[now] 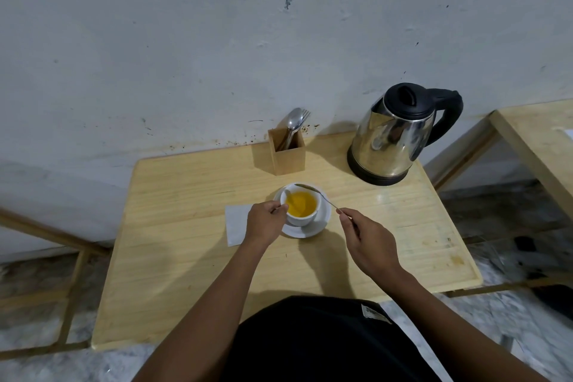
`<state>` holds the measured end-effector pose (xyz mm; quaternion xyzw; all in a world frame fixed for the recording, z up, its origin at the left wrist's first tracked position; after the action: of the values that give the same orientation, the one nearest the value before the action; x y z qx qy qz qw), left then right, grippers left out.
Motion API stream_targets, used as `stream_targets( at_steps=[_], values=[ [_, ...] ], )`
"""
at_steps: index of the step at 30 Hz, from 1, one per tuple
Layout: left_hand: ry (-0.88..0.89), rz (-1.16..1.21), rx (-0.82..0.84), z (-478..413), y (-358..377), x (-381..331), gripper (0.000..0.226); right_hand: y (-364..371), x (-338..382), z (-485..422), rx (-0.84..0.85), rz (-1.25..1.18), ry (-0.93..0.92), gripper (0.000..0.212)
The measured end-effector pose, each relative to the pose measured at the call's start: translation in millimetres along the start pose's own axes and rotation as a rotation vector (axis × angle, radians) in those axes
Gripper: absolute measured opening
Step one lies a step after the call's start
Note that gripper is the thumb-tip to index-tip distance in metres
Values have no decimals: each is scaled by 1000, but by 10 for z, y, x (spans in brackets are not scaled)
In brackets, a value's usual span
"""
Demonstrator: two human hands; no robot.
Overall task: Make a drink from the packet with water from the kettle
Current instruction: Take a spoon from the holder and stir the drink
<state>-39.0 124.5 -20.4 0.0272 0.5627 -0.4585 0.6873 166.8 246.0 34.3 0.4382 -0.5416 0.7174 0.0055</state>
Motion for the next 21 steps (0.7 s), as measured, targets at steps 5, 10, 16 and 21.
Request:
stream_targets(
  at_steps=[5,10,16,21],
  values=[
    [6,9,2,7,2,-19,15,41,-17,36,7,15,-3,26],
    [-1,18,-6,18,-3,-13,22,62,-161,45,29,-205,123,25],
    [1,29,-14,5,-3,-7,24,170,-607,-1,-17,-541,361,23],
    [0,33,-17,-4,11,22,20,387,-885,-95,1,-473,439,22]
  ],
)
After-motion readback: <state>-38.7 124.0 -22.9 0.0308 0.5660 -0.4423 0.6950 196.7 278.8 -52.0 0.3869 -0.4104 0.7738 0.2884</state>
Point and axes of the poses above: each hand's wrist, its own z-axis away from the middle knuckle, its own y-axis out of the palm, x = y × z, the point moved 10 cm from there along -z, towards the middle knuckle, and after that the axes turned 1 degree about x, right-handed, at the moved point
